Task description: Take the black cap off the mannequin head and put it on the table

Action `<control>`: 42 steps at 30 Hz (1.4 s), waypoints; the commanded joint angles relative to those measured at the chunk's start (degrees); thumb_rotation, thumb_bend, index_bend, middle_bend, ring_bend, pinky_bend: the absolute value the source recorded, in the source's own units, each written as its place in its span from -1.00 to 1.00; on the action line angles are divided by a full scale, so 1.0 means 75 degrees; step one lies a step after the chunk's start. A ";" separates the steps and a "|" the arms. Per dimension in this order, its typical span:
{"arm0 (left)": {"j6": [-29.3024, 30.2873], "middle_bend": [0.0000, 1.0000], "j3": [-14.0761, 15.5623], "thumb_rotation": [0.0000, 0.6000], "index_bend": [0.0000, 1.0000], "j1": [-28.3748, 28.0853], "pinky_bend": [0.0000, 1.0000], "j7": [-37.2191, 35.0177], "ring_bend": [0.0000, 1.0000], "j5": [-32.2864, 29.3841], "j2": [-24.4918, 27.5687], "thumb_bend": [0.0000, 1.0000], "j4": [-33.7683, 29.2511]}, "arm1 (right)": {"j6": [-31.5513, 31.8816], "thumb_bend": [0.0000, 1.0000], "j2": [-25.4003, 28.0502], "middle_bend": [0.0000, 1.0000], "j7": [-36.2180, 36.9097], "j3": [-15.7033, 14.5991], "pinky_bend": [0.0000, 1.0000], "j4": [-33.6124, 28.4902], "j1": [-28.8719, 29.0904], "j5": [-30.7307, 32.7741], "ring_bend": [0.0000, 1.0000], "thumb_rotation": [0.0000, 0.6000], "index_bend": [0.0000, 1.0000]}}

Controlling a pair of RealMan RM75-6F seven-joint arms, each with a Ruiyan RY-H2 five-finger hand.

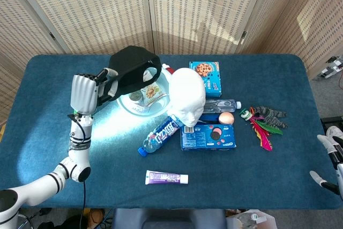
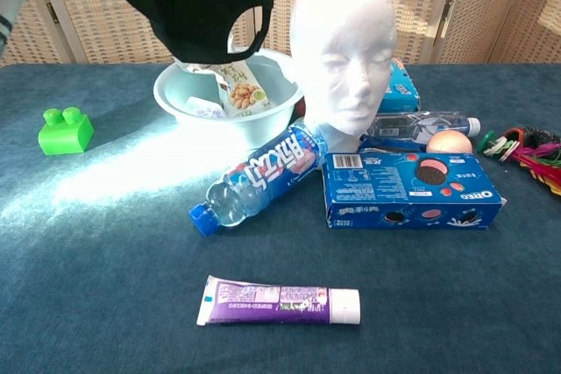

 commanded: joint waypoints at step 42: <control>0.0194 0.95 0.2625 1.00 0.15 0.2490 1.00 0.0549 1.00 0.1526 0.1387 -0.06 -0.0247 | -0.0165 -0.79 -0.0001 -0.56 -0.0189 -0.0025 -0.59 -0.0191 0.0209 -0.0163 -0.72 1.00 -0.69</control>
